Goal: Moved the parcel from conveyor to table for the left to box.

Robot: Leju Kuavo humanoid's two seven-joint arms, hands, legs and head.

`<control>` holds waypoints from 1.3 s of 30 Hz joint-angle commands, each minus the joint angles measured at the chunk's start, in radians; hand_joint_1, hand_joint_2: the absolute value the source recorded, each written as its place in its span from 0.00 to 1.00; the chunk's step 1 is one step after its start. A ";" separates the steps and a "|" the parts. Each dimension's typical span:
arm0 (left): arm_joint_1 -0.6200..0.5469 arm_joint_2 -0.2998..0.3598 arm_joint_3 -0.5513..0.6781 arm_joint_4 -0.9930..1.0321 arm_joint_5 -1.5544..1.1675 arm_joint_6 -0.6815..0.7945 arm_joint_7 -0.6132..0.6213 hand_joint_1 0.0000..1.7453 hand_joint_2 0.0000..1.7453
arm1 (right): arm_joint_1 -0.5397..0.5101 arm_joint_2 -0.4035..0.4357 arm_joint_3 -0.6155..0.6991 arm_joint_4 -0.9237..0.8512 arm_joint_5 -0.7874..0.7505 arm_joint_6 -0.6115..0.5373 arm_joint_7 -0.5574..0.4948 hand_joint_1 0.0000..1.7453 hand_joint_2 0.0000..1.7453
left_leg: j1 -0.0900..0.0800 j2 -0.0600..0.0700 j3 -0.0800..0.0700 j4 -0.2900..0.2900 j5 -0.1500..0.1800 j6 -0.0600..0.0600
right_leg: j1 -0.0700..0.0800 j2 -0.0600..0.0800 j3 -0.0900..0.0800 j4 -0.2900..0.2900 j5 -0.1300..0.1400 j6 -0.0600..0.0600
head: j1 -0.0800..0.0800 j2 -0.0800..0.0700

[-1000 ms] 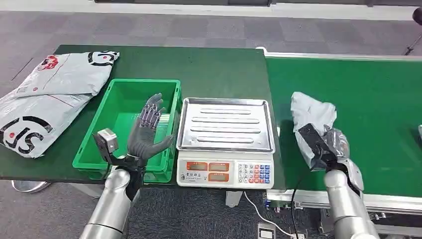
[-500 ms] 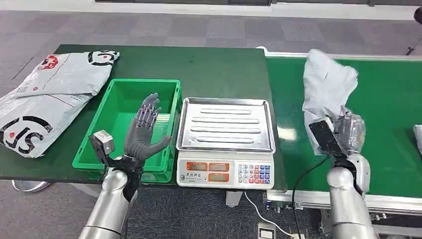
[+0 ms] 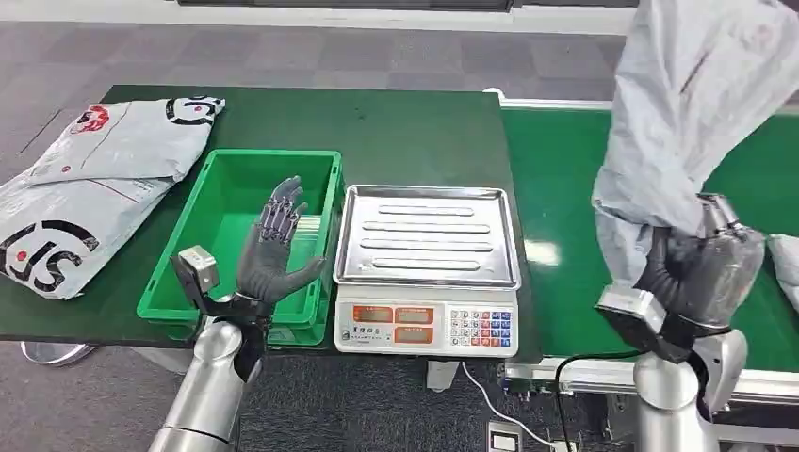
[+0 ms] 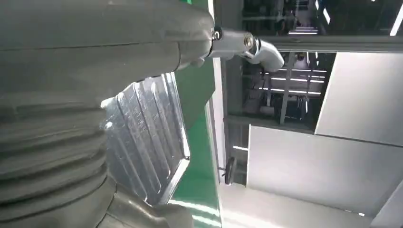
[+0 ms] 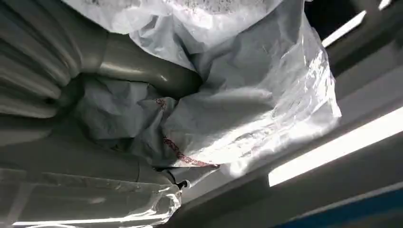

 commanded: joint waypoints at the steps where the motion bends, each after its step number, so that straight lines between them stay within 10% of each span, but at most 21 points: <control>1: -0.033 0.005 -0.008 0.087 0.006 -0.013 0.004 0.00 1.00 | -0.028 0.005 0.323 0.194 0.160 0.074 0.030 1.00 1.00 | 0.001 0.008 0.006 -0.003 -0.001 -0.002 | 0.002 0.006 0.004 -0.004 0.002 -0.003 | 0.000 0.000; 12: -0.059 0.002 -0.049 0.093 0.003 -0.004 0.004 0.00 1.00 | -0.072 -0.093 0.505 0.525 0.183 0.383 0.172 1.00 1.00 | 0.003 0.003 0.006 -0.003 0.000 -0.001 | 0.003 0.001 0.007 -0.005 0.001 -0.002 | 0.000 0.000; 32: -0.057 0.028 -0.069 0.051 -0.004 0.039 0.004 0.00 1.00 | -0.298 -0.085 0.535 0.729 0.064 0.228 0.199 1.00 1.00 | 0.002 0.005 0.003 -0.001 0.000 -0.001 | 0.002 0.003 0.002 -0.001 0.001 -0.002 | 0.000 0.000; 39: -0.071 0.025 -0.079 0.063 0.019 0.021 0.004 0.00 1.00 | -0.369 -0.056 0.552 0.785 -0.018 0.130 0.035 1.00 1.00 | 0.002 0.006 0.004 -0.002 0.000 -0.001 | 0.002 0.004 0.003 -0.002 0.002 -0.003 | 0.000 0.000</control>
